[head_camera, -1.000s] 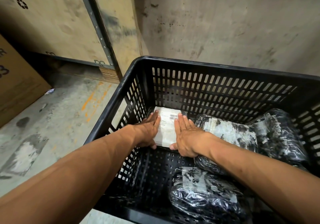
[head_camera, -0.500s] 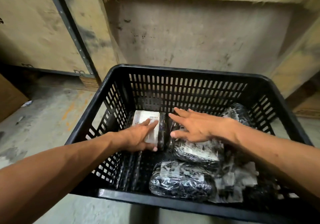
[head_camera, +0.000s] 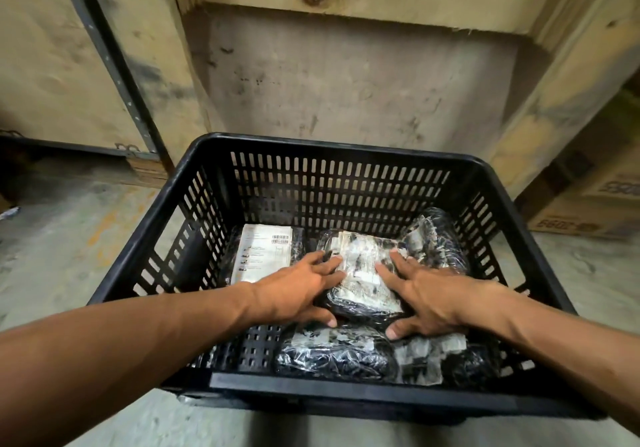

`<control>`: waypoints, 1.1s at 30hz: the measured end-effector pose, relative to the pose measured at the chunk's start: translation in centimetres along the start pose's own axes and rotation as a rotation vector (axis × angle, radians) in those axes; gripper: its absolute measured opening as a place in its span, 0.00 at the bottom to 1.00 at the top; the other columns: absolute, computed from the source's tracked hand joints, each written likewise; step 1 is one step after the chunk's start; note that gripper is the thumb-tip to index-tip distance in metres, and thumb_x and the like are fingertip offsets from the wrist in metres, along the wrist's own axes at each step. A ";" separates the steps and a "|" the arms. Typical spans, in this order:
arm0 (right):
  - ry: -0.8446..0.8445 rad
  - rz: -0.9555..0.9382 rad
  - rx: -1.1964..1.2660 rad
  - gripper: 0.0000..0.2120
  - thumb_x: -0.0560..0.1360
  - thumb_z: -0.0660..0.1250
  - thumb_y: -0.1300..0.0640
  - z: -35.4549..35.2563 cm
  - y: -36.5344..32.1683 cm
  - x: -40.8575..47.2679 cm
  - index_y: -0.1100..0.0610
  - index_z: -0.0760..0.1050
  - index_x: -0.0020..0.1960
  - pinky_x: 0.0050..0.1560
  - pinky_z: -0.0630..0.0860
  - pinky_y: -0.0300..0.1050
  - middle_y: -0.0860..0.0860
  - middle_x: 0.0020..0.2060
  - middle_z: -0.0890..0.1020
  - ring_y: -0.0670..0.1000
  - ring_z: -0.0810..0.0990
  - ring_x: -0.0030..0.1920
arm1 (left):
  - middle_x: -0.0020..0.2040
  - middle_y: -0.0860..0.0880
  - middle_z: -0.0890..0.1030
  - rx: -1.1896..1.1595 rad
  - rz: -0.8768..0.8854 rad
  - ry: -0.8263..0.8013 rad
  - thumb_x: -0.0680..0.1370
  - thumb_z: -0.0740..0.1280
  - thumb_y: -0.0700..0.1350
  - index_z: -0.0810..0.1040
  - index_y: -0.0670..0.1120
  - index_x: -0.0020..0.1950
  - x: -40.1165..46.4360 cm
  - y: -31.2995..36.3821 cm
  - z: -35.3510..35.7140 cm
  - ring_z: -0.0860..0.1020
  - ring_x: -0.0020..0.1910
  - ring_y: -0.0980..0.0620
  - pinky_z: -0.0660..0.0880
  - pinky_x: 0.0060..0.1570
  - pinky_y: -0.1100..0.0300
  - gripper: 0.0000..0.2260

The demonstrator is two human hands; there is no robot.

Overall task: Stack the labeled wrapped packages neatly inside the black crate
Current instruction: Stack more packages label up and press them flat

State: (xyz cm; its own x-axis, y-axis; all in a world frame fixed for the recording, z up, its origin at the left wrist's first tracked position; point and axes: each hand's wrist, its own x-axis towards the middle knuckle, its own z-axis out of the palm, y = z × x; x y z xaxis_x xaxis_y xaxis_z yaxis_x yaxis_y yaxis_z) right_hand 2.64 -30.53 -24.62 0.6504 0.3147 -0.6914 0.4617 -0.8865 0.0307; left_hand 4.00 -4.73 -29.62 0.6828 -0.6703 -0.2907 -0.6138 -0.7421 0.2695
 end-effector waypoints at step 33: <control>0.761 -0.244 0.708 0.28 0.76 0.70 0.36 -5.7 4.8 -3.9 0.25 0.67 0.74 0.76 0.64 0.59 0.40 0.79 0.63 0.45 0.63 0.78 | 0.65 0.55 0.80 -1.053 -0.089 0.615 0.75 0.75 0.39 0.78 0.50 0.70 0.6 0.0 -10.2 0.79 0.61 0.64 0.79 0.60 0.63 0.23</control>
State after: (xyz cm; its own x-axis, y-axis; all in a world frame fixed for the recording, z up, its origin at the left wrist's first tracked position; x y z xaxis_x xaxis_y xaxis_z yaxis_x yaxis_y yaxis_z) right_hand 5.76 -34.08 -17.65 0.9064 0.4221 0.0177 0.3334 -0.6890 -0.6434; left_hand 8.42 -5.08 -20.36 0.9548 -0.2911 0.0598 -0.1296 -0.2269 0.9653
